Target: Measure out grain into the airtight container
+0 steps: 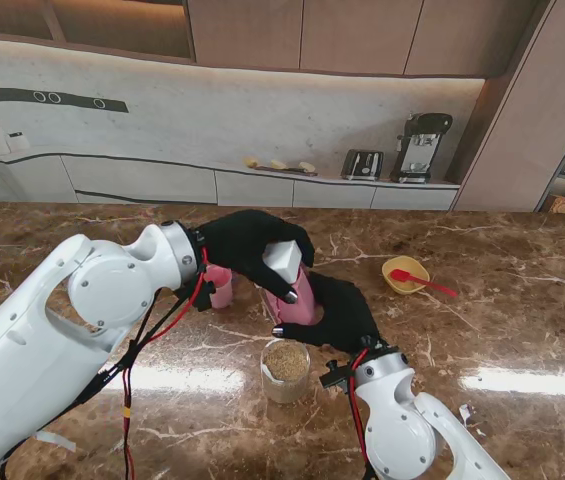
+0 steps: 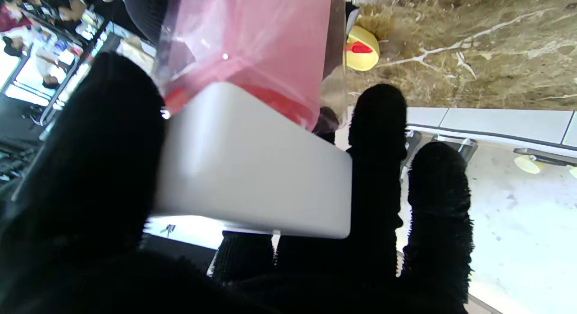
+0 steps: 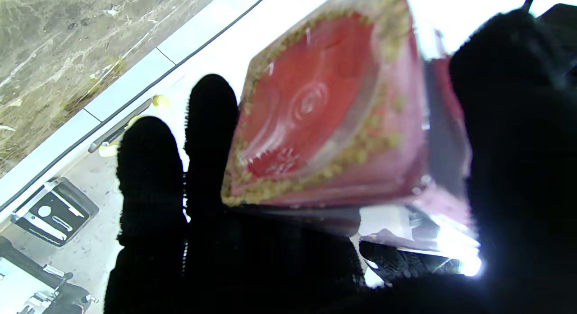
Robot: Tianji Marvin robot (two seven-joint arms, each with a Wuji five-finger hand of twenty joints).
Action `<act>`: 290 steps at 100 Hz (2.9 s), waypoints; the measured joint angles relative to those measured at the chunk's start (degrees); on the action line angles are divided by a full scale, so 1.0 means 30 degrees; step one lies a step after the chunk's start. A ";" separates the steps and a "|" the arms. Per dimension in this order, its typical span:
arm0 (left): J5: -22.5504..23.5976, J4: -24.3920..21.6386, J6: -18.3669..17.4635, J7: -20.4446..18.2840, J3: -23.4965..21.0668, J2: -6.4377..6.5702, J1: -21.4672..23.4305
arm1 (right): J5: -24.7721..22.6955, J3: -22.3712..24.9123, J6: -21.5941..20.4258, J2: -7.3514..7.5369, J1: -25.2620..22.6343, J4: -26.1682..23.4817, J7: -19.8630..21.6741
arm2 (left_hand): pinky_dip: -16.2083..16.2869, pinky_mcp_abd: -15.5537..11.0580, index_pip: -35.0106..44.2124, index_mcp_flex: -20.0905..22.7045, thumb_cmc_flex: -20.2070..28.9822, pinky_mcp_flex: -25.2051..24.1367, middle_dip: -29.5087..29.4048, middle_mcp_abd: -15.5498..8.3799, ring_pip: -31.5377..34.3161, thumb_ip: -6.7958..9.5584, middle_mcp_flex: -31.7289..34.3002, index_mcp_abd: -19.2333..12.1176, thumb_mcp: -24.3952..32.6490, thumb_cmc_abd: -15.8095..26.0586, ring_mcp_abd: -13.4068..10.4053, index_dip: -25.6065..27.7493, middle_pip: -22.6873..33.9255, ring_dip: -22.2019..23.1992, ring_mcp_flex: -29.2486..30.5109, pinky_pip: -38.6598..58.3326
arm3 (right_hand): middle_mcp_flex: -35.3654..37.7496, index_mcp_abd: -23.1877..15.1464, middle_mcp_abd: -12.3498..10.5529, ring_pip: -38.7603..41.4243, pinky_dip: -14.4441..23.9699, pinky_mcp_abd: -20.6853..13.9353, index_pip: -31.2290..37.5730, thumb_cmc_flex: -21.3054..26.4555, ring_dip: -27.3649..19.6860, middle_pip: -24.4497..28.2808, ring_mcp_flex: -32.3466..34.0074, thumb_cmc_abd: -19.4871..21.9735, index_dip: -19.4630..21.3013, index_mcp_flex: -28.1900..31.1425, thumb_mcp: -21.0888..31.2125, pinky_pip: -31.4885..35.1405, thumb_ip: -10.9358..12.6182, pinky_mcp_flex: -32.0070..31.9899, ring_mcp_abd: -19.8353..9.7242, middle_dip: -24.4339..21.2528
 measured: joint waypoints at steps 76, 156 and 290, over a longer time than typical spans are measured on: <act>0.0278 -0.0482 0.1325 0.0169 -0.0754 -0.0240 0.0699 | 0.0010 0.0159 -0.0119 -0.0018 -0.0089 -0.0010 0.0018 | -0.2001 0.0440 -0.3056 0.1747 -0.0022 0.1955 -0.2075 0.1579 0.0131 0.0151 0.0883 0.0609 -0.2335 0.3797 0.1101 -0.1970 0.0744 -0.1562 0.1429 0.1337 | 0.0075 0.0642 0.0010 0.0000 0.0213 -0.0005 0.0319 -0.0004 0.0000 0.0135 0.0000 0.0253 0.0252 0.0015 0.0000 0.0000 -0.0006 0.0000 -0.0016 0.0210; 0.2179 -0.2376 0.0821 0.0275 -0.5958 -0.0366 0.3400 | 0.0120 0.0714 -0.0215 -0.0043 -0.0294 0.0054 -0.0060 | -0.2216 0.0459 -0.3043 0.1753 0.0577 0.2065 -0.1767 0.2059 0.0131 0.0167 0.1053 0.0754 -0.3113 0.3801 0.1331 -0.1963 0.1444 -0.1579 0.1507 0.1531 | 0.0068 0.0642 0.0013 0.0000 0.0213 -0.0009 0.0320 -0.0004 0.0000 0.0135 0.0000 0.0255 0.0254 0.0018 0.0000 0.0000 -0.0007 0.0020 -0.0020 0.0210; 1.1965 0.4960 -0.0561 0.3773 -0.9741 0.0134 0.8055 | 0.0577 0.0193 0.0663 -0.0059 0.0821 0.0989 0.0358 | -0.2223 0.0634 -0.3044 0.1762 0.0777 0.1445 -0.1764 0.2177 0.0132 0.0181 0.1053 0.0756 -0.3500 0.3840 0.1407 -0.1961 0.1446 -0.1581 0.1433 0.1665 | 0.0066 0.0642 0.0015 0.0000 0.0214 -0.0009 0.0321 -0.0004 0.0000 0.0135 0.0000 0.0255 0.0256 0.0024 0.0000 0.0000 -0.0007 0.0021 -0.0021 0.0210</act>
